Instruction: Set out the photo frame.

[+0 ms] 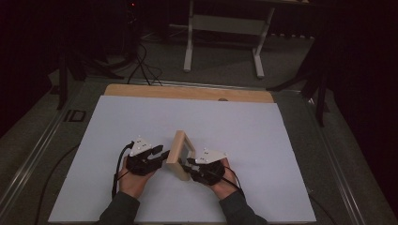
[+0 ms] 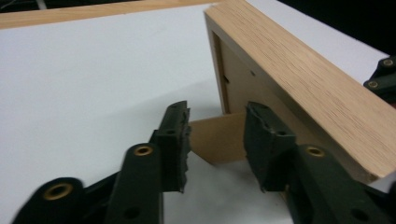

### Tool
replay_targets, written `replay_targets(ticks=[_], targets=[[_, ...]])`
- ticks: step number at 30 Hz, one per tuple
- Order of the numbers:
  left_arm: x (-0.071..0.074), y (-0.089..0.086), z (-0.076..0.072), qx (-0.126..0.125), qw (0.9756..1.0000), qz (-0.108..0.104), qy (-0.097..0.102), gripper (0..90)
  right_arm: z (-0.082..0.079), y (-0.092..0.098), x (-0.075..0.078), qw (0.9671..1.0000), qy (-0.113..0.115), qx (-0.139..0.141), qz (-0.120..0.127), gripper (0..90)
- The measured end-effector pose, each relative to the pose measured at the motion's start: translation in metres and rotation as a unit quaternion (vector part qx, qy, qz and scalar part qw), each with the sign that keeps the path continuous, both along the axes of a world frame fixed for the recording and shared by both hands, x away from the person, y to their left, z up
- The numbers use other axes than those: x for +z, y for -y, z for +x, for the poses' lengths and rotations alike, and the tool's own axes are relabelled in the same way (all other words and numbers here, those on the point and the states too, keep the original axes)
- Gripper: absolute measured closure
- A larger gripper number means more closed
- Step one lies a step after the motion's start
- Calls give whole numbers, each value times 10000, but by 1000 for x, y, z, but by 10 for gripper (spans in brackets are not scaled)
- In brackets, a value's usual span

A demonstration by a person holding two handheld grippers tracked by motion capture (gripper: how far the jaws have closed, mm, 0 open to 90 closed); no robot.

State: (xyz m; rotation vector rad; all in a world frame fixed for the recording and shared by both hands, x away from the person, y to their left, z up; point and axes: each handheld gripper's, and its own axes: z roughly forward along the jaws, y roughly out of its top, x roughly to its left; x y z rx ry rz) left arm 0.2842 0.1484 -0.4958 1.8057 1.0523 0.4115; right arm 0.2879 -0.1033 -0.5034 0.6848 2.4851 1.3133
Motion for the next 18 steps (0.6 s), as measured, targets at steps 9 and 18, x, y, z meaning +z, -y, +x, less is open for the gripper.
replay_targets(ticks=[9,18], targets=[[12,-9,-5,44,9996,-285,-38,543,2,5,3,9999,38,-33,95,592],[27,-14,-12,26,9980,-625,3,478,3,7,4,9999,0,-93,120,577]])
